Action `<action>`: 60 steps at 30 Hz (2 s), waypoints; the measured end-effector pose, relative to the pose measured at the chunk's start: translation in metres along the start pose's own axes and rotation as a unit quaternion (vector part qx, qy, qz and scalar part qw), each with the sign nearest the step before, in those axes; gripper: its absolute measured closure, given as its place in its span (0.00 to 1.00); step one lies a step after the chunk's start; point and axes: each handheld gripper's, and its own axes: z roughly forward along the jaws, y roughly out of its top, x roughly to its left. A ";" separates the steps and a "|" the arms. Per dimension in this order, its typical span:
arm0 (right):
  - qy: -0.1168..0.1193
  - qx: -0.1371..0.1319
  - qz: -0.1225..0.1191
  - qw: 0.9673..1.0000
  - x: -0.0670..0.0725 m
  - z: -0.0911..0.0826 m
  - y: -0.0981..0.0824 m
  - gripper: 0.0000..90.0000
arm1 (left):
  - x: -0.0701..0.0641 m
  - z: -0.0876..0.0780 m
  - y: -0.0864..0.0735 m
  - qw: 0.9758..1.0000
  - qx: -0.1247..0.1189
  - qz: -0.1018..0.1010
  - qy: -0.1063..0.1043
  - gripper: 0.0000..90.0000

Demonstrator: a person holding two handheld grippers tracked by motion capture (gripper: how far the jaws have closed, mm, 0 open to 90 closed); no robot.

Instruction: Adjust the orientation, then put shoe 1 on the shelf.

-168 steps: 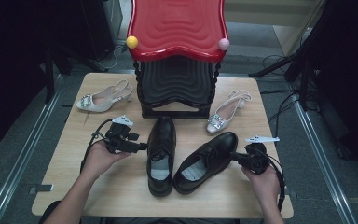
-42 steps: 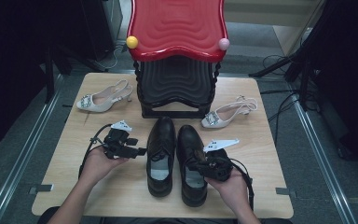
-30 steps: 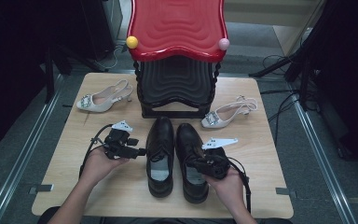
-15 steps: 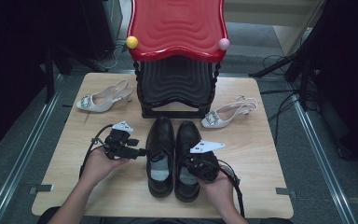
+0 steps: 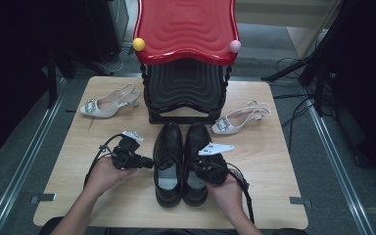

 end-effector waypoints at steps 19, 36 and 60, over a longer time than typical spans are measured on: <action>0.027 0.037 -0.008 0.999 -0.022 -0.006 0.012 1.00 | -0.012 0.013 -0.005 0.998 -0.025 -0.032 -0.042 1.00; 0.037 0.057 -0.013 0.998 -0.051 -0.023 0.014 0.90 | -0.031 0.024 -0.003 0.998 -0.027 -0.010 -0.049 0.97; 0.045 0.018 0.026 0.999 -0.031 -0.063 0.011 0.76 | -0.019 -0.015 0.004 0.994 -0.104 0.027 0.021 0.51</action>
